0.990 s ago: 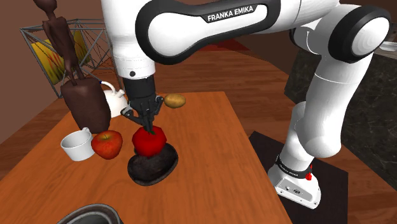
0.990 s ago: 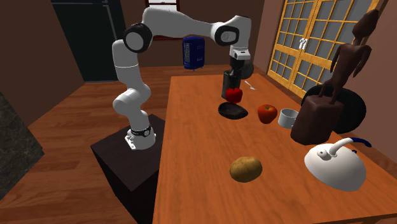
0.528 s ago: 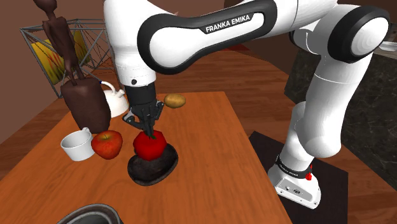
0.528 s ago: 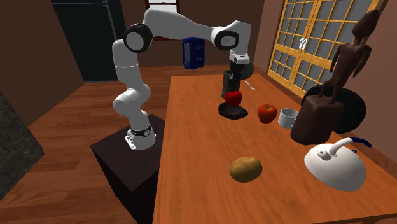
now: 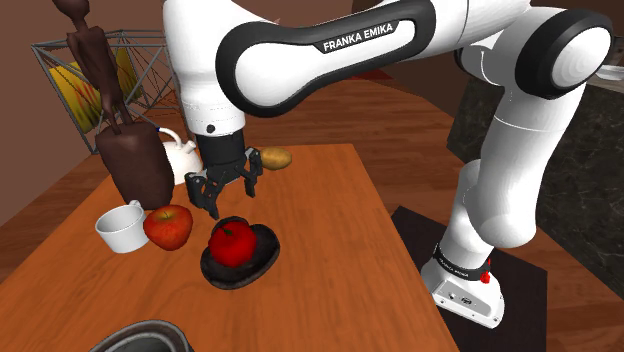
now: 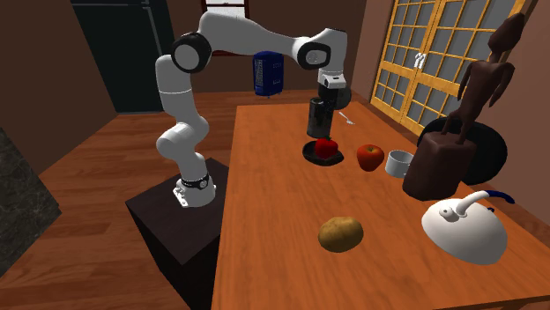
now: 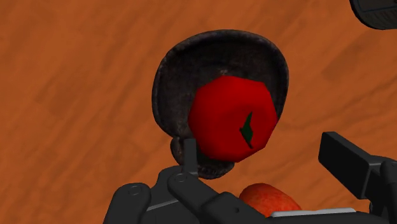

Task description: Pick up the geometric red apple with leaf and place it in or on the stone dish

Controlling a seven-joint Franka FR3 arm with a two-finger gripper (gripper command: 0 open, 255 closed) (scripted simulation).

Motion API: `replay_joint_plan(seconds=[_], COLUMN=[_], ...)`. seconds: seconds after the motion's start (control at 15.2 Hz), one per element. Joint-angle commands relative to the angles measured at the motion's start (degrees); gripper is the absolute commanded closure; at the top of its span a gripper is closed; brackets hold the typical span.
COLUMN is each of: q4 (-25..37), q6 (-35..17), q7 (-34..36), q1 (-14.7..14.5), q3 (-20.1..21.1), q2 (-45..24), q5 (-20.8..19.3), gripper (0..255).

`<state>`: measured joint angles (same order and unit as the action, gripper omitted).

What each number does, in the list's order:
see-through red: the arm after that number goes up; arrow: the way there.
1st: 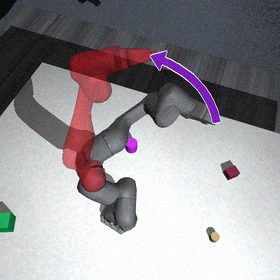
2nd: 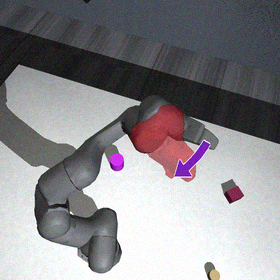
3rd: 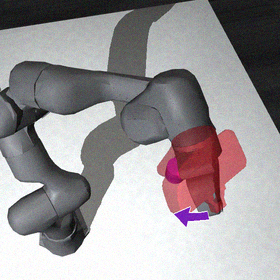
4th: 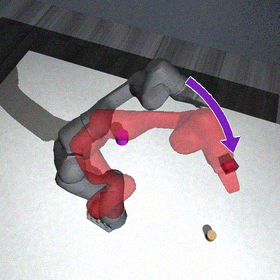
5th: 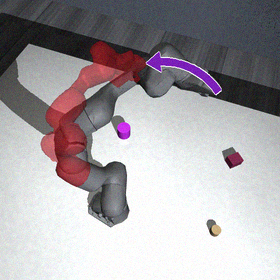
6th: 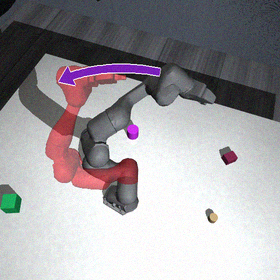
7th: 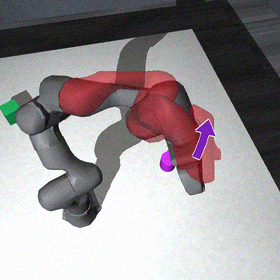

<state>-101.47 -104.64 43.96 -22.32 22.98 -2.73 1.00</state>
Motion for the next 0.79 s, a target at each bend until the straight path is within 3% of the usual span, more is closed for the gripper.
replay_joint_plan(seconds=[0.0,0.33,0.73], q4=[0.0,7.6,7.6], q6=[0.0,7.4,7.4], q7=[0.0,0.1,0.1], q1=[0.0,0.0,0.0], q3=[0.0,0.0,0.0], q2=[0.0,-0.2,-0.2], q5=[0.0,-0.1,-0.1], gripper=[0,0,0])
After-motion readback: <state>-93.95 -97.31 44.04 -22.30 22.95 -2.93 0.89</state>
